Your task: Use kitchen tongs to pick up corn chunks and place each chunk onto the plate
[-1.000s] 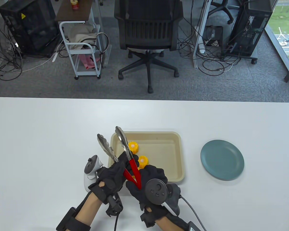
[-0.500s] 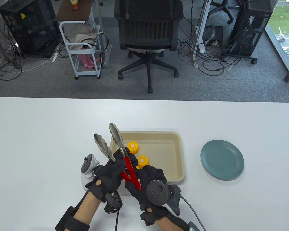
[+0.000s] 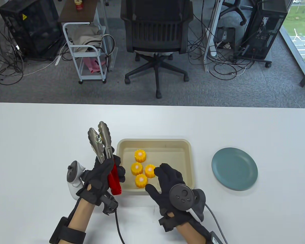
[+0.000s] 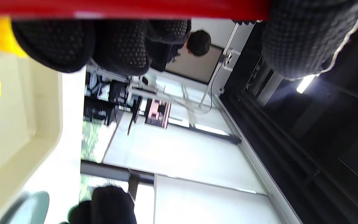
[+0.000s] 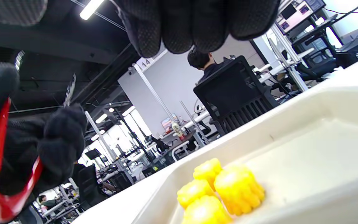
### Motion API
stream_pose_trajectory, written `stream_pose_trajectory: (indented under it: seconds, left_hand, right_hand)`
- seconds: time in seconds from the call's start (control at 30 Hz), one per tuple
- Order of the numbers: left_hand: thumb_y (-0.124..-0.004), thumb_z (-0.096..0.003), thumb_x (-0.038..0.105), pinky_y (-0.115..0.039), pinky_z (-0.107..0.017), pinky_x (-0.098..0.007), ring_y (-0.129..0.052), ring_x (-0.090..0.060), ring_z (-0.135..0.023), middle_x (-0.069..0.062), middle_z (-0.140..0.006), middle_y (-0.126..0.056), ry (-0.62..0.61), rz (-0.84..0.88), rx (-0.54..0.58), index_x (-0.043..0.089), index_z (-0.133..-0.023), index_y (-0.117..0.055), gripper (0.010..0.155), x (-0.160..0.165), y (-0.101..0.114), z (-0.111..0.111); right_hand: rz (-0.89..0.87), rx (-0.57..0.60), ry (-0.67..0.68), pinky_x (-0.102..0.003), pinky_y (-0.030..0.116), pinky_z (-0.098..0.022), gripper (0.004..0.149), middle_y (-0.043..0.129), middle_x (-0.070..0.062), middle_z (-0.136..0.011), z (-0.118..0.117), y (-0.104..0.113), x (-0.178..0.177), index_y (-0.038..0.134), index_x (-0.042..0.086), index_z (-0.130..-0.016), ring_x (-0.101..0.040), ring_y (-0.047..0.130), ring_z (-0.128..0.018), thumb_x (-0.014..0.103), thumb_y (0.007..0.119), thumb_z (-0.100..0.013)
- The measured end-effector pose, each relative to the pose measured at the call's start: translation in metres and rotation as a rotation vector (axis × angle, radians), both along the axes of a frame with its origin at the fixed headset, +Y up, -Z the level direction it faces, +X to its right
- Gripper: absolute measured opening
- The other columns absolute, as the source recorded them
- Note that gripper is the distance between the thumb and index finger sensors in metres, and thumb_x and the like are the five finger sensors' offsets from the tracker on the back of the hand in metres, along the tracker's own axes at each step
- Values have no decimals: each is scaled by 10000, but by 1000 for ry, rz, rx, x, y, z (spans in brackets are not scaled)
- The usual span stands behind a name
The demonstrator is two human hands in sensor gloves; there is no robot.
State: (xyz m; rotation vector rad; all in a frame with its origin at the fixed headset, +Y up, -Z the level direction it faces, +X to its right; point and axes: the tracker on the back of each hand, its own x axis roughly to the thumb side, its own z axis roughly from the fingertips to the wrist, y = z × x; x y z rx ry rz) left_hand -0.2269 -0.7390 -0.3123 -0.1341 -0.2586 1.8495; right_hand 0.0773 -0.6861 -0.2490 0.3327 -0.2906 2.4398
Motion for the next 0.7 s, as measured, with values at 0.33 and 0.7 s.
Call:
stream_pose_trajectory:
  seconds: [0.33, 0.7]
  left_hand:
    - [-764, -409, 740, -835, -377, -524, -918, -333, -544, -142, -951, -624, 22, -112, -19, 215, -1106, -237, 1020, -7, -2, -1]
    - [-754, -405, 752, -830, -375, -528, -910, -345, -548, -158, -957, -614, 13, -111, -55, 196, -1108, -230, 1039, -7, -4, 0]
  right_hand:
    - [7, 42, -159, -574, 538, -770, 826, 508, -20, -1223, -25, 55, 66, 541, 301, -1066, -344, 509, -1116, 762, 599, -383]
    - [61, -143, -645, -566, 447, -795, 902, 363, -45, -1226, -77, 40, 229, 437, 260, -1086, -345, 360, -1125, 771, 624, -367]
